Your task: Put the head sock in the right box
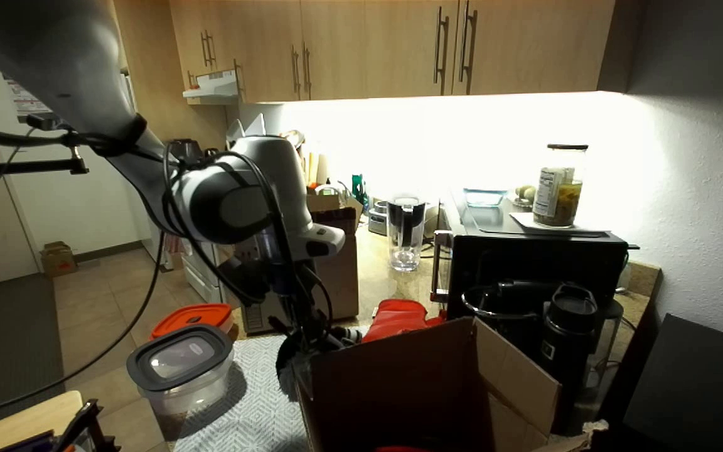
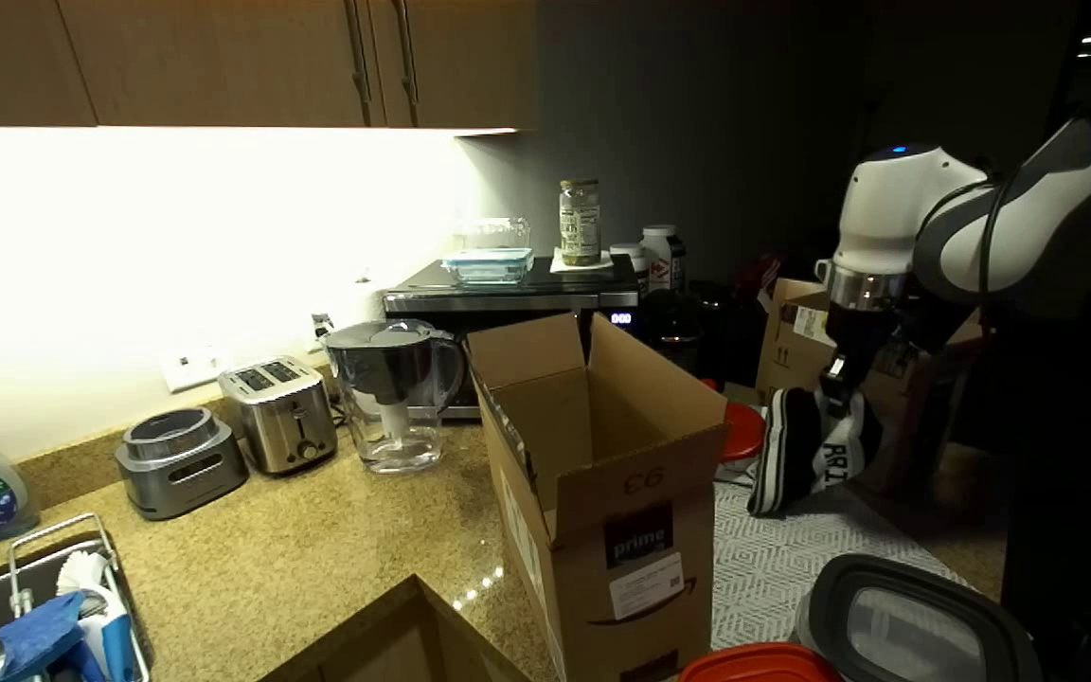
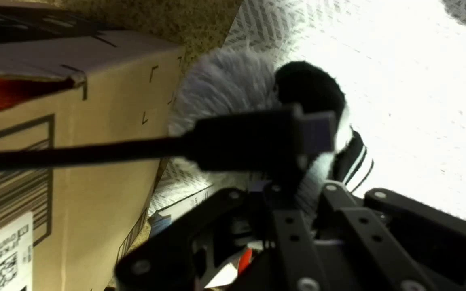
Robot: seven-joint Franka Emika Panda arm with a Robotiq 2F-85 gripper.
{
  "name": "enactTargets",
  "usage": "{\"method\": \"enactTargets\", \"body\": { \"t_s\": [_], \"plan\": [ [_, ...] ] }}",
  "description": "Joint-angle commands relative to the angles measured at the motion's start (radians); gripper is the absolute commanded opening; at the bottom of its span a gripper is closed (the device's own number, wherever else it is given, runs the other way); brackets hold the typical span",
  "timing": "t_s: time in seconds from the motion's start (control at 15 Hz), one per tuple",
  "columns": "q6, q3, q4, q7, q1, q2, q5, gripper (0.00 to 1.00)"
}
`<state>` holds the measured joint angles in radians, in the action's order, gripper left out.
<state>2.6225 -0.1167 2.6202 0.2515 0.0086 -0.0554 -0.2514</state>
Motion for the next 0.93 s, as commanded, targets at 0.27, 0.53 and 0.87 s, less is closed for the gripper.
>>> {"method": "enactTargets", "body": {
  "t_s": [0.27, 0.53, 0.87],
  "plan": [
    [-0.078, 0.031, 0.046, -0.064, -0.055, -0.198, 0.037, 0.03],
    [-0.093, 0.042, 0.04, -0.059, -0.071, -0.251, 0.033, 0.03],
    [-0.096, 0.049, 0.026, -0.057, -0.096, -0.295, 0.03, 0.03]
  ]
}}
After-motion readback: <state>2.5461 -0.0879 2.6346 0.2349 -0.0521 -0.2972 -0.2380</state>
